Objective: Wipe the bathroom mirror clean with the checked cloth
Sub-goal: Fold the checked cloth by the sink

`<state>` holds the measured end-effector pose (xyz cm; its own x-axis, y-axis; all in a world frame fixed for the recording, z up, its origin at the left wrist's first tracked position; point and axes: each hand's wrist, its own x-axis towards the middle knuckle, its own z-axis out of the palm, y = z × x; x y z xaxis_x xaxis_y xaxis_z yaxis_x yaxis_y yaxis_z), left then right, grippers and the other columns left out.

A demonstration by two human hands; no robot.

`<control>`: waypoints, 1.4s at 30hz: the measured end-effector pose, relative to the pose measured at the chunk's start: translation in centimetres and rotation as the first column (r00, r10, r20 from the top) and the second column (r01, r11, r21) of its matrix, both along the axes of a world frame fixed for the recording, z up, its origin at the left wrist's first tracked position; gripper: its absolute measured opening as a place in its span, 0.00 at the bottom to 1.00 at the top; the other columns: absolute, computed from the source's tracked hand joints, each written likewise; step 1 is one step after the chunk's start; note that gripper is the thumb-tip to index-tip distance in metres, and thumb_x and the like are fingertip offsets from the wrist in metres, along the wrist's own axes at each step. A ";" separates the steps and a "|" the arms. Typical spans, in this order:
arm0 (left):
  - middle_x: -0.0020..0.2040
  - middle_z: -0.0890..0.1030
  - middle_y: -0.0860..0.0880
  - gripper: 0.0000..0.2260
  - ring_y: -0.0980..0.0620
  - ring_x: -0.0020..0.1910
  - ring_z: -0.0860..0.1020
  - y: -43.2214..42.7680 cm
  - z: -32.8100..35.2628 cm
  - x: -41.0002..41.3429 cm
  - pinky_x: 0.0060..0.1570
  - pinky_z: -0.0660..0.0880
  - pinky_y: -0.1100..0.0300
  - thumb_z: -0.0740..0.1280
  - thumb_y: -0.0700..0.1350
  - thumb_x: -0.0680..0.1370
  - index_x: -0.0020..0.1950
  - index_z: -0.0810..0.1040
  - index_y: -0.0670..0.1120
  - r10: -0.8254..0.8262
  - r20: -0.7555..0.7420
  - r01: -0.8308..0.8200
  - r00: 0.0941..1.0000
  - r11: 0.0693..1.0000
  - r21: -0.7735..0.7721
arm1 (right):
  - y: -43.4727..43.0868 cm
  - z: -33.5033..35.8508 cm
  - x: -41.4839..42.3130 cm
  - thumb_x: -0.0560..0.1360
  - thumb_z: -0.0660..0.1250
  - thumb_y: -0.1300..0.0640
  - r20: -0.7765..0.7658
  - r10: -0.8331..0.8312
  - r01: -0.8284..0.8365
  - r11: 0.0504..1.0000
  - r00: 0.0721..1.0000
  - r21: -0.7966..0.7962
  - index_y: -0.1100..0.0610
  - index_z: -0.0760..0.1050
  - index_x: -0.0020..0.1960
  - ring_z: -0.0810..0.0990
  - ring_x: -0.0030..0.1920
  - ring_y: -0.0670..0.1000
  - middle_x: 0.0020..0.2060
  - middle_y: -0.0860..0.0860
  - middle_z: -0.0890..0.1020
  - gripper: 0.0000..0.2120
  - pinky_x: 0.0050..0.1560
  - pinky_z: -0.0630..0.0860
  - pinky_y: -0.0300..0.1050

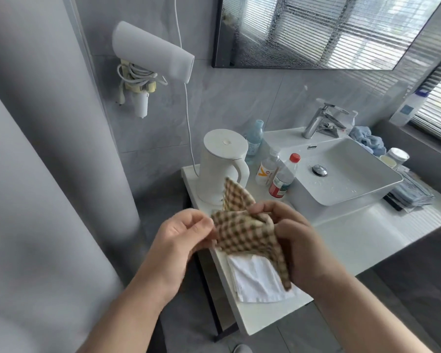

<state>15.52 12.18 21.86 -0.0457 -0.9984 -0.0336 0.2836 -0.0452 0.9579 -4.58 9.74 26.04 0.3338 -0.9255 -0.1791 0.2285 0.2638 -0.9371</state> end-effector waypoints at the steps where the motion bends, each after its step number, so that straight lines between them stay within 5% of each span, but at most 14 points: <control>1: 0.42 0.84 0.51 0.13 0.47 0.50 0.81 -0.4 -0.6 -0.1 0.54 0.76 0.55 0.75 0.59 0.66 0.43 0.84 0.52 0.121 0.065 -0.125 0.991 0.990 0.066 | 0.1 0.3 -0.1 0.64 0.59 0.64 0.105 0.029 -0.033 0.999 0.994 0.039 0.58 0.79 0.46 0.81 0.45 0.57 0.46 0.60 0.82 0.14 0.46 0.79 0.51; 4: 0.60 0.83 0.54 0.36 0.53 0.64 0.78 -0.2 -1.1 -0.6 0.70 0.68 0.46 0.73 0.72 0.63 0.63 0.80 0.51 -0.056 0.097 0.033 0.994 0.973 0.230 | 0.3 0.9 0.0 0.67 0.68 0.60 0.221 0.068 -0.084 0.994 0.973 0.063 0.56 0.76 0.47 0.80 0.43 0.56 0.45 0.57 0.78 0.09 0.46 0.78 0.54; 6: 0.60 0.83 0.51 0.31 0.51 0.62 0.80 0.2 -0.3 -1.2 0.68 0.70 0.44 0.71 0.70 0.68 0.62 0.80 0.51 -0.161 -0.063 0.172 0.985 0.945 0.280 | 0.2 0.9 0.2 0.67 0.71 0.61 0.223 0.058 -0.069 0.997 0.973 0.041 0.55 0.76 0.47 0.79 0.41 0.54 0.43 0.56 0.77 0.10 0.45 0.77 0.52; 11: 0.65 0.81 0.47 0.37 0.49 0.61 0.81 0.1 0.0 -1.5 0.69 0.71 0.46 0.80 0.58 0.60 0.68 0.74 0.55 0.081 -0.168 -0.039 0.982 0.970 0.240 | -0.1 0.5 0.2 0.72 0.59 0.79 0.050 -0.019 0.022 0.999 0.999 -0.048 0.58 0.74 0.50 0.81 0.40 0.56 0.42 0.61 0.82 0.19 0.42 0.79 0.48; 17: 0.44 0.86 0.51 0.19 0.53 0.44 0.84 0.2 0.6 -1.0 0.43 0.82 0.60 0.68 0.28 0.76 0.51 0.83 0.53 0.245 0.226 -0.226 0.943 0.968 -0.108 | 0.2 -0.1 0.3 0.73 0.54 0.79 -0.323 -0.080 0.031 0.988 0.943 -0.153 0.50 0.78 0.55 0.75 0.42 0.59 0.43 0.57 0.86 0.29 0.45 0.67 0.60; 20: 0.43 0.86 0.51 0.12 0.47 0.40 0.82 0.8 1.0 -1.0 0.44 0.82 0.53 0.71 0.38 0.75 0.48 0.85 0.56 0.302 0.334 -0.215 0.893 0.938 -0.273 | 0.3 0.2 0.5 0.76 0.66 0.72 -0.325 -0.019 0.013 1.000 0.946 -0.023 0.54 0.76 0.62 0.85 0.46 0.57 0.45 0.57 0.86 0.19 0.54 0.80 0.59; 25: 0.45 0.85 0.61 0.10 0.61 0.48 0.83 1.3 1.8 -1.4 0.49 0.77 0.68 0.69 0.40 0.78 0.49 0.84 0.56 0.377 0.365 -0.225 0.852 0.891 -0.396 | 0.1 0.5 0.3 0.76 0.64 0.74 -0.222 -0.063 0.080 0.994 0.973 0.071 0.57 0.79 0.55 0.83 0.41 0.54 0.40 0.57 0.84 0.15 0.47 0.81 0.49; 29: 0.51 0.86 0.52 0.23 0.54 0.51 0.84 1.1 1.9 -1.5 0.51 0.79 0.63 0.67 0.28 0.77 0.59 0.81 0.56 0.232 0.173 -0.198 0.957 0.961 -0.195 | -0.1 0.8 0.0 0.75 0.58 0.79 -0.135 -0.102 0.095 0.994 0.986 -0.061 0.56 0.79 0.54 0.80 0.40 0.50 0.38 0.53 0.83 0.22 0.44 0.77 0.43; 32: 0.47 0.86 0.46 0.19 0.47 0.47 0.85 0.8 2.4 -1.6 0.46 0.81 0.58 0.72 0.33 0.73 0.55 0.84 0.55 0.116 -0.044 -0.119 0.992 0.991 -0.063 | 0.0 0.9 -0.2 0.74 0.57 0.81 -0.138 -0.088 0.072 0.990 0.986 -0.122 0.52 0.82 0.49 0.79 0.40 0.48 0.38 0.52 0.83 0.28 0.46 0.74 0.42; 34: 0.45 0.87 0.49 0.16 0.51 0.46 0.85 0.6 2.5 -1.8 0.44 0.80 0.63 0.76 0.36 0.72 0.53 0.84 0.55 0.144 0.049 -0.140 0.988 0.987 -0.080 | 0.0 0.9 -0.3 0.73 0.57 0.81 -0.188 -0.094 0.067 0.987 0.978 -0.148 0.50 0.83 0.48 0.79 0.41 0.48 0.39 0.51 0.83 0.29 0.46 0.75 0.43; 36: 0.43 0.86 0.56 0.18 0.58 0.44 0.84 0.1 2.1 -1.8 0.43 0.78 0.69 0.75 0.36 0.73 0.51 0.82 0.59 0.263 0.344 -0.205 0.902 0.959 -0.195 | 0.0 0.8 -0.3 0.73 0.61 0.78 -0.375 -0.162 0.070 0.967 0.913 -0.247 0.47 0.83 0.49 0.81 0.42 0.48 0.39 0.48 0.84 0.27 0.47 0.78 0.44; 38: 0.42 0.83 0.59 0.18 0.59 0.45 0.81 -0.7 1.7 -1.5 0.46 0.78 0.66 0.77 0.37 0.72 0.49 0.83 0.61 0.427 0.592 -0.227 0.684 0.895 -0.383 | -0.1 1.0 -0.2 0.74 0.66 0.72 -0.649 -0.268 -0.003 0.923 0.712 -0.384 0.44 0.82 0.50 0.81 0.44 0.41 0.40 0.42 0.84 0.22 0.48 0.78 0.35; 40: 0.42 0.77 0.61 0.12 0.56 0.45 0.77 -1.2 1.2 -1.3 0.49 0.74 0.69 0.78 0.37 0.70 0.46 0.86 0.54 0.541 0.650 -0.177 0.534 0.823 -0.540 | -0.2 1.4 0.1 0.74 0.67 0.67 -0.770 -0.363 -0.078 0.881 0.524 -0.467 0.46 0.81 0.50 0.78 0.45 0.36 0.41 0.36 0.80 0.16 0.44 0.72 0.27; 42: 0.42 0.73 0.60 0.09 0.54 0.45 0.73 -1.5 1.1 -1.1 0.48 0.68 0.74 0.77 0.38 0.71 0.41 0.83 0.52 0.571 0.645 -0.195 0.509 0.806 -0.559 | -0.3 1.5 0.4 0.75 0.67 0.63 -0.762 -0.436 -0.079 0.843 0.479 -0.532 0.45 0.78 0.46 0.76 0.47 0.40 0.44 0.38 0.78 0.12 0.47 0.69 0.32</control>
